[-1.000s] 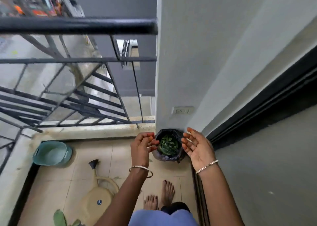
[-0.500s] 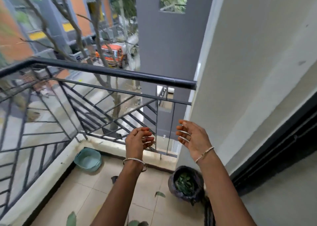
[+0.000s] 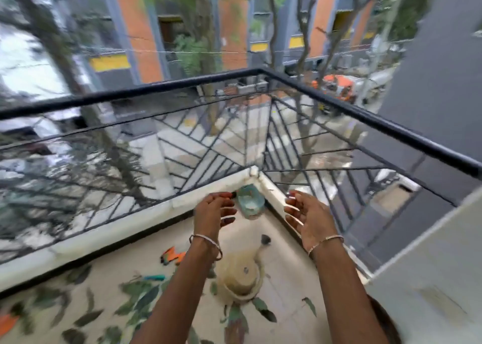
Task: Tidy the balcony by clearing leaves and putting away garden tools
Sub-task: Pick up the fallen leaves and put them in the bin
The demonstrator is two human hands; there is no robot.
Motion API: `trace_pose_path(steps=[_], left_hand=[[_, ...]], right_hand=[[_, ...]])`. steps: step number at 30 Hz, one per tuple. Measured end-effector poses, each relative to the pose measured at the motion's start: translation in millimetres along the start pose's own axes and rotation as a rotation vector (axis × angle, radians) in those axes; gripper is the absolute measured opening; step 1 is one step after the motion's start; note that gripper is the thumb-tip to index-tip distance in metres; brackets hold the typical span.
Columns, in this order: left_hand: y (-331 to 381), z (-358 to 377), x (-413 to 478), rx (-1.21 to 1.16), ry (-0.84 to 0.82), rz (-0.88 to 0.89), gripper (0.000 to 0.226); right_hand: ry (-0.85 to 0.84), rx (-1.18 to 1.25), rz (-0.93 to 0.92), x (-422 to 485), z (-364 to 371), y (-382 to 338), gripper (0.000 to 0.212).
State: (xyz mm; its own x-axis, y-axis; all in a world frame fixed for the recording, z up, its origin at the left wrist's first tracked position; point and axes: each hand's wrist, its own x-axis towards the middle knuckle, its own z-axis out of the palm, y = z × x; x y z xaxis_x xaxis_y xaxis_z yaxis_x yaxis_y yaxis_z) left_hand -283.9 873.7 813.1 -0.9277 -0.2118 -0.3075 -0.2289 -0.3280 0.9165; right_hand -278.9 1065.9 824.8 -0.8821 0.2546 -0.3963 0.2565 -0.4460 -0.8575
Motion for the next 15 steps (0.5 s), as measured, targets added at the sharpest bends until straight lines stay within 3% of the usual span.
trace_pose_path(steps=[9,15], left_hand=[[45.8,-193.7,-12.7,-0.189,0.505,0.086,0.024],[64.1,-312.9,-11.1,-0.335,0.722,0.104,0.018]], right_hand=[[-0.404,-0.198,0.153,-35.3,175.5,85.8,0.016],[-0.569,-0.321,0.233,-58.1,300.0,152.9,0.018]])
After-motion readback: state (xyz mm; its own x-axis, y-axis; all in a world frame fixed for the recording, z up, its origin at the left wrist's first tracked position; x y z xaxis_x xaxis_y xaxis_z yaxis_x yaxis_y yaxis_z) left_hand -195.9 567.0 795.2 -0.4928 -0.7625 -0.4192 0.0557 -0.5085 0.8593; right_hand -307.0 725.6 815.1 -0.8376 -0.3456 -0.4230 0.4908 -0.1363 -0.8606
